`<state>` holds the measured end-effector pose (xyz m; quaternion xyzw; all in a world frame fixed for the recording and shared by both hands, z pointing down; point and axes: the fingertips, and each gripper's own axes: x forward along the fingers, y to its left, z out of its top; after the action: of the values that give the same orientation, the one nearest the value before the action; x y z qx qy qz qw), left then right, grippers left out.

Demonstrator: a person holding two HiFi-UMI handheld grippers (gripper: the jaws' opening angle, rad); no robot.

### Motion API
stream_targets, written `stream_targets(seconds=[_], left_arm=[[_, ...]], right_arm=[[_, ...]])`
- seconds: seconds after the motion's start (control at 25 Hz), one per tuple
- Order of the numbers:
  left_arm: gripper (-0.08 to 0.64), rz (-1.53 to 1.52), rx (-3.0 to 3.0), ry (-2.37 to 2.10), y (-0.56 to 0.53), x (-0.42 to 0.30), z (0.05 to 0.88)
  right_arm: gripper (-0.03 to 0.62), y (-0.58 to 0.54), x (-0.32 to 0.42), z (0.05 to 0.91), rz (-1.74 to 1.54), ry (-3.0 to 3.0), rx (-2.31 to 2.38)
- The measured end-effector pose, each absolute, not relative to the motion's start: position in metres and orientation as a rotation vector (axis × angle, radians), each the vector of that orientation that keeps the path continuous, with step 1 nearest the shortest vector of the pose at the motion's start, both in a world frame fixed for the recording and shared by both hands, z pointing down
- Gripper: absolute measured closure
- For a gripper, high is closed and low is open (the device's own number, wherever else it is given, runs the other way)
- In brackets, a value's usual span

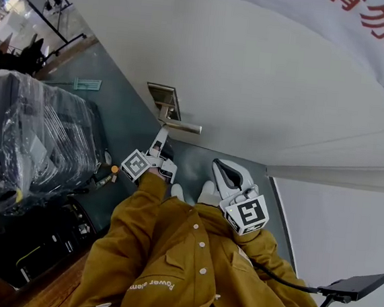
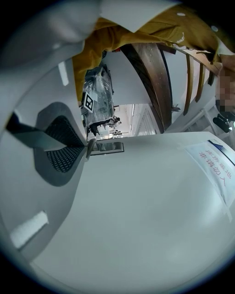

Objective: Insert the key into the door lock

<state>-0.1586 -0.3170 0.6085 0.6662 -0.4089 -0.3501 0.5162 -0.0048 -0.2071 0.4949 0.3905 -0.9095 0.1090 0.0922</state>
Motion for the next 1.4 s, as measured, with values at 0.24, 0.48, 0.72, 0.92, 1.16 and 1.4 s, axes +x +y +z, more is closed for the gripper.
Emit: stream_targets(seconds=[0.24, 0.48, 0.72, 0.92, 1.16, 1.4], left_arm=[[0.44, -0.56, 1.832, -1.186, -0.267, -0.167, 0.575], [0.515, -0.351, 2.097, -1.293, -0.236, -0.153, 0.517], [0.558, -0.168, 2.366, -1.38, -0.207, -0.124, 0.461], [0.558, -0.154, 2.381, -1.417, -0.197, -0.114, 0.447], [0.56, -0.123, 2.373, -1.364, -0.196, -0.102, 0.454], [0.56, -0.125, 2.368, -1.32, -0.196, -0.094, 0.459]], right_arm=[[0.586, -0.204, -0.013, 0.493, 0.336, -2.72, 1.138], [0.586, -0.203, -0.024, 0.486, 0.317, -2.741, 1.105], [0.588, -0.204, -0.03, 0.487, 0.28, -2.709, 1.097], [0.588, -0.202, -0.033, 0.483, 0.295, -2.728, 1.079], [0.588, -0.204, -0.031, 0.483, 0.313, -2.73, 1.102], [0.588, -0.206, -0.027, 0.484, 0.313, -2.726, 1.12]])
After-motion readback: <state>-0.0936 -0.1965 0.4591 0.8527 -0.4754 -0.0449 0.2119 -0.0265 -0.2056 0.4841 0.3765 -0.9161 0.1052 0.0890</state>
